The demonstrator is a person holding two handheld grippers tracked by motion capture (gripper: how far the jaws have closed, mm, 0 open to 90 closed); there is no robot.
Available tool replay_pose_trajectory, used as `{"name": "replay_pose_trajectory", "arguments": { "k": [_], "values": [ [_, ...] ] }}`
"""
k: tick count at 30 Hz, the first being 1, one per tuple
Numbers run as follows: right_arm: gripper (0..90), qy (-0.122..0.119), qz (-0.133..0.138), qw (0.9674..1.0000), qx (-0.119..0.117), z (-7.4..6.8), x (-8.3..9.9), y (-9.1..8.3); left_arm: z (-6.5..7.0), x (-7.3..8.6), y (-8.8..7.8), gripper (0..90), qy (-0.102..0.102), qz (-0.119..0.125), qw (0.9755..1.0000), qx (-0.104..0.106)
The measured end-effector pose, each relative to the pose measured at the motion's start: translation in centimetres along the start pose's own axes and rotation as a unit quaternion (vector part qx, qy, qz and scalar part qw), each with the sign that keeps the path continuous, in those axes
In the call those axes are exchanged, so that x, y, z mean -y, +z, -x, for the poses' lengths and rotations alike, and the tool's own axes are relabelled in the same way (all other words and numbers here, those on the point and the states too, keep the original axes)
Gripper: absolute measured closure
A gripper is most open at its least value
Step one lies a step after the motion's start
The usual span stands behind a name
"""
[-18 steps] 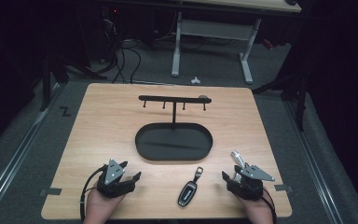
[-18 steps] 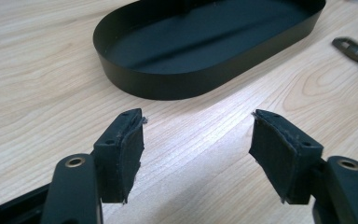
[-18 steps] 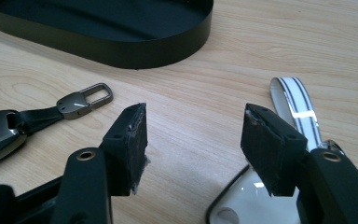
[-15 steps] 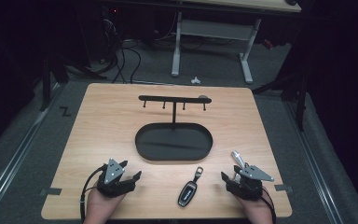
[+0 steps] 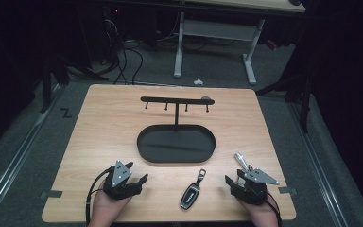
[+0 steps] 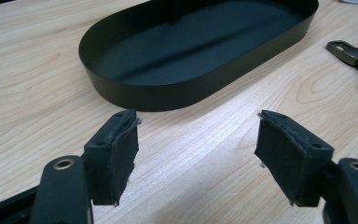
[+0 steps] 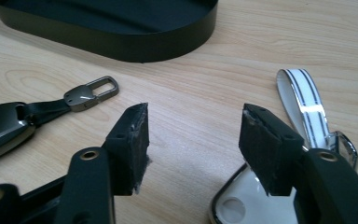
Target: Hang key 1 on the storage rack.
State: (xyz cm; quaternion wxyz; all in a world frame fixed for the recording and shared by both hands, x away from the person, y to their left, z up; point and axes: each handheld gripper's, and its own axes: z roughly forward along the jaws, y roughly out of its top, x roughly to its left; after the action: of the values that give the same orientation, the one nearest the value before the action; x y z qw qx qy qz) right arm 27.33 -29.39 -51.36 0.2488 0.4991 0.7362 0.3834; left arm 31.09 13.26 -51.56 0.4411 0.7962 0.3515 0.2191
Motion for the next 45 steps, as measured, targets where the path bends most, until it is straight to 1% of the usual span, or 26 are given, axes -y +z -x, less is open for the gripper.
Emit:
{"name": "replay_pose_trajectory", "arguments": {
  "k": [3,4,5,7,8,9,11,13,14,15,16,20,22,23,26,27,28,29,30,31,32,33,34,35,40,45],
  "values": [
    [47.7,-0.002,-0.001,1.0,-0.007,-0.1,-0.1,0.0,0.1,0.0,0.0,30.1,0.003,-0.002,1.0,0.001],
    [52.1,-0.006,0.001,0.9999,-0.015,-0.3,-0.2,0.0,0.2,0.0,-0.2,31.9,0.009,0.005,1.0,-0.001],
    [53.1,-0.01,0.0,0.9997,-0.021,-0.4,-0.2,0.0,0.2,0.0,-0.2,33.7,0.009,0.005,1.0,-0.001],
    [54.6,-0.014,-0.001,0.9996,-0.024,-0.6,-0.3,0.1,0.2,0.0,-0.3,33.8,0.011,0.009,0.9999,0.002],
    [57.9,-0.022,-0.002,0.9993,-0.031,-1.0,-0.3,0.2,0.2,0.1,-0.2,33.1,0.014,0.004,0.9999,0.004],
    [57.9,-0.022,-0.002,0.9993,-0.031,-1.0,-0.3,0.2,0.2,0.1,-0.2,32.1,0.014,0.004,0.9999,0.004],
    [62.8,-0.033,-0.002,0.9986,-0.042,-1.7,-0.5,0.4,0.3,0.2,0.0,30.7,0.017,-0.002,0.9998,0.004],
    [64.1,-0.038,-0.002,0.9983,-0.045,-2.0,-0.6,0.4,0.3,0.2,0.0,30.2,0.017,-0.003,0.9998,0.004],
    [66.7,-0.045,-0.001,0.9975,-0.053,-2.7,-0.7,0.5,0.4,0.2,0.0,30.0,0.02,-0.003,0.9998,0.004],
    [66.7,-0.045,-0.001,0.9975,-0.053,-2.7,-0.7,0.5,0.4,0.2,0.0,30.0,0.02,-0.003,0.9998,0.004],
    [69.5,-0.051,0.0,0.9968,-0.061,-3.3,-0.8,0.6,0.5,0.2,0.0,30.1,0.022,-0.002,0.9997,0.004],
    [76.4,-0.063,0.002,0.9946,-0.082,-4.6,-1.0,0.5,0.5,0.1,0.0,30.5,0.025,-0.003,0.9997,0.006],
    [80.5,-0.063,0.004,0.9936,-0.094,-5.2,-1.1,0.4,0.6,0.2,0.1,30.5,0.026,-0.003,0.9996,0.006],
    [80.5,-0.063,0.004,0.9936,-0.094,-5.2,-1.1,0.4,0.6,0.2,0.1,30.5,0.026,-0.003,0.9996,0.006],
    [85.6,-0.072,0.004,0.9906,-0.116,-6.6,-1.3,0.3,0.7,0.2,0.3,30.7,0.03,-0.008,0.9995,0.009],
    [85.6,-0.072,0.004,0.9906,-0.116,-6.6,-1.3,0.3,0.7,0.2,0.3,30.8,0.03,-0.008,0.9995,0.009],
    [86.4,-0.077,0.002,0.989,-0.126,-7.3,-1.3,0.4,0.7,0.2,0.3,30.8,0.032,-0.009,0.9994,0.009],
    [86.4,-0.077,0.002,0.989,-0.126,-7.3,-1.3,0.4,0.7,0.2,0.3,30.8,0.032,-0.009,0.9994,0.009],
    [87.4,-0.083,-0.004,0.9871,-0.137,-8.0,-1.3,0.6,0.7,0.2,0.4,30.8,0.032,-0.009,0.9994,0.009],
    [87.4,-0.083,-0.004,0.9871,-0.137,-8.0,-1.3,0.6,0.7,0.2,0.4,30.8,0.032,-0.009,0.9994,0.009],
    [87.7,-0.092,-0.011,0.9851,-0.145,-8.8,-1.2,0.9,0.7,0.2,0.4,30.8,0.033,-0.009,0.9994,0.008],
    [87.7,-0.092,-0.011,0.9851,-0.145,-8.8,-1.2,0.9,0.7,0.2,0.4,30.8,0.033,-0.009,0.9994,0.008],
    [89.1,-0.099,-0.016,0.9823,-0.158,-9.5,-1.2,1.2,0.7,0.2,0.4,30.8,0.033,-0.009,0.9994,0.008],
    [89.5,-0.106,-0.021,0.9808,-0.162,-9.9,-1.1,1.3,0.7,0.2,0.4,30.8,0.033,-0.009,0.9994,0.008],
    [89.6,-0.125,-0.037,0.9767,-0.17,-10.7,-0.8,1.9,0.7,0.3,0.4,30.8,0.034,-0.013,0.9993,0.012],
    [89.5,-0.13,-0.045,0.9761,-0.169,-10.8,-0.6,2.1,0.8,0.4,0.5,30.8,0.037,-0.016,0.9991,0.013]
  ]
}}
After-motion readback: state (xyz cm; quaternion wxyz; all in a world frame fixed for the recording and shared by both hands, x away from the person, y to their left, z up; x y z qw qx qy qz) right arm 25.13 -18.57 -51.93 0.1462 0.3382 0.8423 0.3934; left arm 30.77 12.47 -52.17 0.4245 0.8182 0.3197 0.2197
